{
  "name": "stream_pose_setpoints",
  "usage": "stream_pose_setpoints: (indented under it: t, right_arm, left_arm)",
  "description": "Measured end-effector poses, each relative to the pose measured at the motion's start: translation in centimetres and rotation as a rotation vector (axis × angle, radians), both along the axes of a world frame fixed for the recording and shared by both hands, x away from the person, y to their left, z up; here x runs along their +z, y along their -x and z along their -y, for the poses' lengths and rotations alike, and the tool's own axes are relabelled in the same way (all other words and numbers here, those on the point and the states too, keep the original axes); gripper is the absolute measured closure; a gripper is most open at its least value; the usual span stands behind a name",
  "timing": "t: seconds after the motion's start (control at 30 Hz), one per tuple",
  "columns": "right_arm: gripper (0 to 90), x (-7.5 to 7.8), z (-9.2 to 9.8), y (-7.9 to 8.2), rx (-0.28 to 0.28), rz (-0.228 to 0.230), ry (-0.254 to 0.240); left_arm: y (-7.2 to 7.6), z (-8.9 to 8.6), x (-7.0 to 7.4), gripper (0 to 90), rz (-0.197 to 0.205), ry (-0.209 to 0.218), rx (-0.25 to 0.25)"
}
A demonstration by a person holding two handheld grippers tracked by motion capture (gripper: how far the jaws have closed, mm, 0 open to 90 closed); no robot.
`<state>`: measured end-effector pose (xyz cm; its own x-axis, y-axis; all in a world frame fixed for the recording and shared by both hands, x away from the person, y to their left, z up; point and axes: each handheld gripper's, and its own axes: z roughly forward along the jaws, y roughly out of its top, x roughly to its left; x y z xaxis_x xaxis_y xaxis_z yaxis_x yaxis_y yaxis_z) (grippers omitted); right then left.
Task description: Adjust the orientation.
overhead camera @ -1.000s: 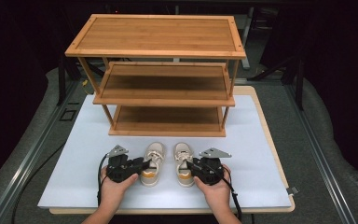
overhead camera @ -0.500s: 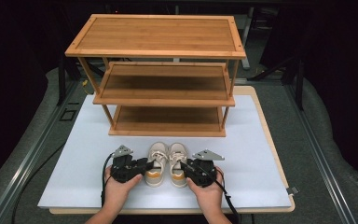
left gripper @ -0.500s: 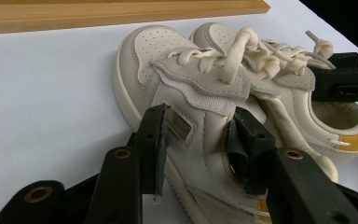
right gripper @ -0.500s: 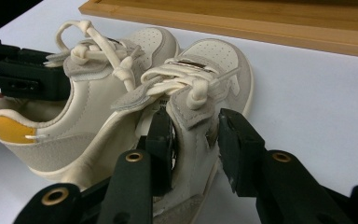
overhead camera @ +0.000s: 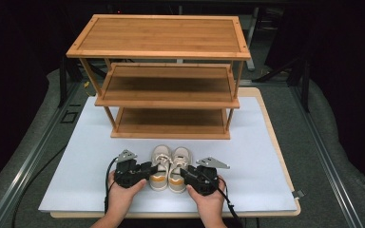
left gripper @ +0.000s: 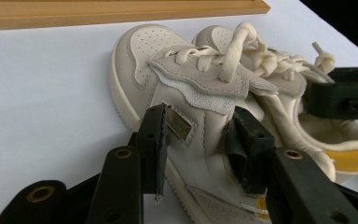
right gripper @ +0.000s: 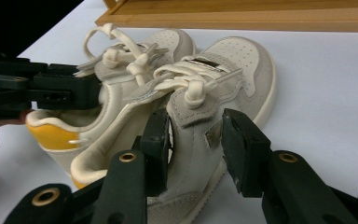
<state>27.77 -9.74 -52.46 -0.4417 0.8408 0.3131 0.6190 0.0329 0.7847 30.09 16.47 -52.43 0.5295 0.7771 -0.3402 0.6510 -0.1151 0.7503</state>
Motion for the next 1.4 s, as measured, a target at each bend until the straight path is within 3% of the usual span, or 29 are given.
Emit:
stream_pose_setpoints:
  t: [0.13, 0.47, 0.67, 0.8, 0.93, 1.03, 1.4]
  right_arm:
    - [62.1, 0.0, 0.1, 0.3, -0.005, -0.001, 0.000]
    - [62.3, 0.0, 0.4, -0.5, -0.021, 0.014, 0.030]
    - [58.1, -0.2, 0.6, -0.5, -0.017, 0.026, 0.012]
    - [53.6, -0.4, 0.5, -0.3, -0.026, 0.030, 0.003]
    - [51.4, -0.6, 0.3, -0.2, -0.044, 0.045, -0.007]
    - [51.4, -0.7, 0.4, -0.2, -0.055, 0.038, -0.043]
    - [60.8, -0.9, 0.3, 0.1, -0.089, 0.043, -0.054]
  left_arm:
    - [0.3, 0.0, 0.0, 59.5, -0.019, 0.022, 0.004]
    - [-0.6, 0.5, -0.2, 59.3, -0.011, 0.037, 0.012]
    - [-0.6, 0.2, -0.4, 56.9, -0.012, 0.063, 0.003]
    - [-0.4, 0.2, -0.7, 50.2, 0.009, 0.087, 0.008]
    - [0.0, 0.3, -1.1, 49.0, 0.036, 0.111, 0.038]
    - [0.4, 0.2, -1.4, 49.3, 0.050, 0.137, 0.069]
    - [0.9, 1.0, -1.5, 57.4, 0.095, 0.138, 0.132]
